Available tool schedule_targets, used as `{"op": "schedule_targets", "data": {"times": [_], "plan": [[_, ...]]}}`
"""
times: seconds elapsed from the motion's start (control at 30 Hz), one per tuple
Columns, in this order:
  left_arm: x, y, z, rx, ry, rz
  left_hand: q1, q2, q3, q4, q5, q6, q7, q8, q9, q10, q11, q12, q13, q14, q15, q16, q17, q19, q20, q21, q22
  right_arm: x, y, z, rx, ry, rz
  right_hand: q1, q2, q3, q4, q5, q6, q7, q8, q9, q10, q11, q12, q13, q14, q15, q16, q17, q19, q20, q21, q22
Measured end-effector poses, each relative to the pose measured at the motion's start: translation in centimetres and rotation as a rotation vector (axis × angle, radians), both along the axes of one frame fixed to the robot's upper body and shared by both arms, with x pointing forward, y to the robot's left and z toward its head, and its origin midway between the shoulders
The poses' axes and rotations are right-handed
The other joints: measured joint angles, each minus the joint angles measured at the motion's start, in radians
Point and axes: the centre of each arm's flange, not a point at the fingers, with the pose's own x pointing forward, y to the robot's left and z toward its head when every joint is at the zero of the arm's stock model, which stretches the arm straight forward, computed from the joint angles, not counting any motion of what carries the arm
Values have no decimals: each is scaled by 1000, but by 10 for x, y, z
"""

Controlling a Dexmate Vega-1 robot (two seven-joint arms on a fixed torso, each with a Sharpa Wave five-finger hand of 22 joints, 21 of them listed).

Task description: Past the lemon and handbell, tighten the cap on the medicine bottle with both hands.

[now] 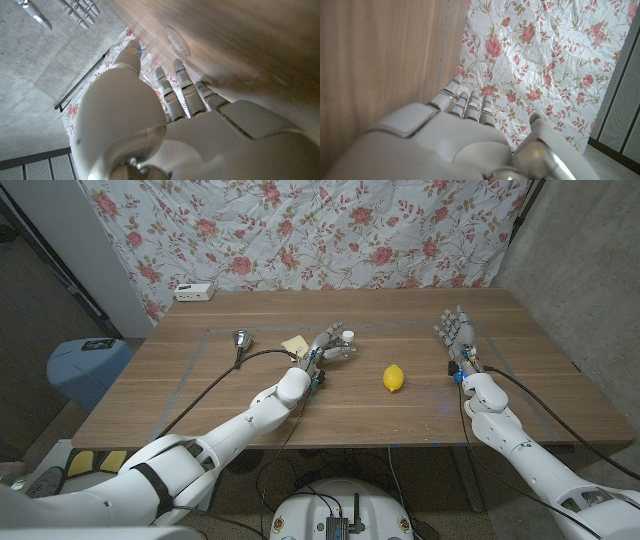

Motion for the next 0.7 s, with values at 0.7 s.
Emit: {"op": "schedule_targets", "data": {"times": [0.7], "plan": [[-6, 1, -8, -32, -22, 33, 16, 6, -4, 4, -14, 33, -2, -4, 0, 23, 2, -4, 0, 35, -3, 0, 0, 26, 1, 0, 0, 0, 1, -2, 13, 0, -6, 0, 0, 0, 0, 8, 0, 0, 0, 0, 0, 0, 0, 0, 0, 0, 0, 0, 0, 0, 0, 0]]}}
